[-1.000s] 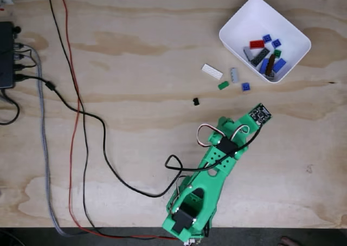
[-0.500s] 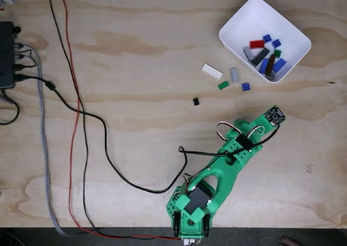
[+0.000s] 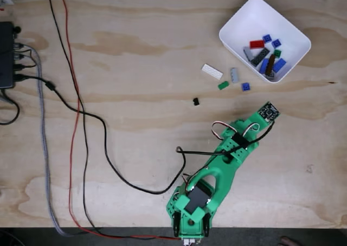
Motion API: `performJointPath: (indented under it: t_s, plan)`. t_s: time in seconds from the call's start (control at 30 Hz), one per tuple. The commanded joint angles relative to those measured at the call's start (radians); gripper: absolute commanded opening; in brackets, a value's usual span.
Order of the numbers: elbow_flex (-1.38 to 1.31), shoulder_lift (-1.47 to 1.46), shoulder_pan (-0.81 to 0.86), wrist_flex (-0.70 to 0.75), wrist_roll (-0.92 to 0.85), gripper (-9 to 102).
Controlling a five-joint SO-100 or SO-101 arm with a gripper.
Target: Put all lego bricks in the bin.
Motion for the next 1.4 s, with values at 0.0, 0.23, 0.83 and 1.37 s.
performJointPath:
  t_s: [0.0,0.23,0.83,1.37]
  plan:
    - [0.006,0.028,0.008,-0.018,-0.021,14]
    - [-0.009,-0.034,0.014,-0.051,-0.029,4]
    - [-0.29,0.018,-0.029,0.132,0.083,0]
    - [-0.221,0.006,0.107,0.138,-0.071,31]
